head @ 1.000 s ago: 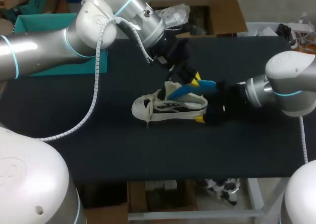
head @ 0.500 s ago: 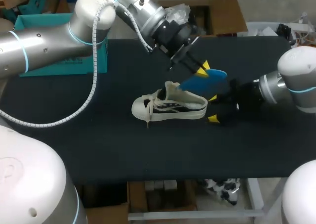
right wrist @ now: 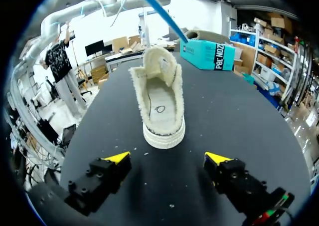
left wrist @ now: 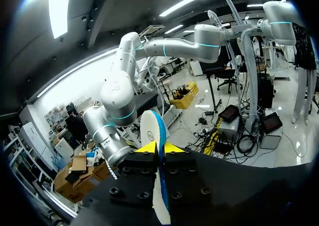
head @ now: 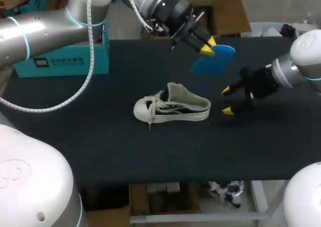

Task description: Open the shoe tongue, take the insole out of the shoe, put the insole back into the shoe, and pack the shoe into the shoebox

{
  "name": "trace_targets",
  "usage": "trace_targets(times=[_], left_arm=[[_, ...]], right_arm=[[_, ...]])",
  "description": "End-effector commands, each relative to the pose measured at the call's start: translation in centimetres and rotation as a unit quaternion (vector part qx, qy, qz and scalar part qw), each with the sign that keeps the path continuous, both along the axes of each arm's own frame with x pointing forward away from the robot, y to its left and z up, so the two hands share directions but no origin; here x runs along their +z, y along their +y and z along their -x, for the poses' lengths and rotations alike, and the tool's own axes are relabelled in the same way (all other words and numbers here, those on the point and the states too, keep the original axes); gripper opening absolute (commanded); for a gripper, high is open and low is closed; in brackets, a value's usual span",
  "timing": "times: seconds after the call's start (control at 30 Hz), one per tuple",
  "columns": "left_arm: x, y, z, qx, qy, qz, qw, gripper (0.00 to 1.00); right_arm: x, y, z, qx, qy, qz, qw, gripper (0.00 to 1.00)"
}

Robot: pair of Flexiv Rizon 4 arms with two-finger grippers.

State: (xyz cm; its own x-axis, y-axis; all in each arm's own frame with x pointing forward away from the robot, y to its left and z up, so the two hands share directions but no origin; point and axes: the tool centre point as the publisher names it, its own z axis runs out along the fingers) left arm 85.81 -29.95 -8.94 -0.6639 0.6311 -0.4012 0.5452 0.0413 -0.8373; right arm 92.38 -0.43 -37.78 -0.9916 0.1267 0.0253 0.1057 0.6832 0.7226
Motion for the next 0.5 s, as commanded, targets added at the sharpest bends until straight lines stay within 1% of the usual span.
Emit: trace_targets(times=[0.03, 0.2, 0.3, 0.43, 0.47, 0.5], left_arm=[[1.2, 5.3, -0.7, 0.046, 0.019, 0.027, 0.998, 0.0], [1.2, 5.3, -0.7, 0.046, 0.019, 0.027, 0.998, 0.0], [1.2, 5.3, -0.7, 0.046, 0.019, 0.027, 0.998, 0.0], [1.2, 5.3, -0.7, 0.046, 0.019, 0.027, 0.998, 0.0], [1.1, 6.4, -0.7, 0.058, 0.021, 0.034, 0.998, 0.0], [1.1, 8.1, -0.7, 0.074, 0.026, 0.051, 0.996, 0.0]], right_arm=[[1.5, -0.2, -0.3, 0.01, 0.005, 0.019, 1.0, 1.0], [2.0, -0.1, -1.0, 0.024, 0.011, 0.036, 0.999, 1.0], [2.5, 0.2, -1.2, 0.032, 0.006, 0.042, 0.999, 1.0], [3.1, 0.5, -1.8, 0.041, 0.021, 0.064, 0.997, 1.0], [3.3, 0.6, -1.9, 0.041, 0.027, 0.073, 0.996, 1.0], [3.5, 0.8, -2.2, 0.044, 0.028, 0.08, 0.995, 1.0]])
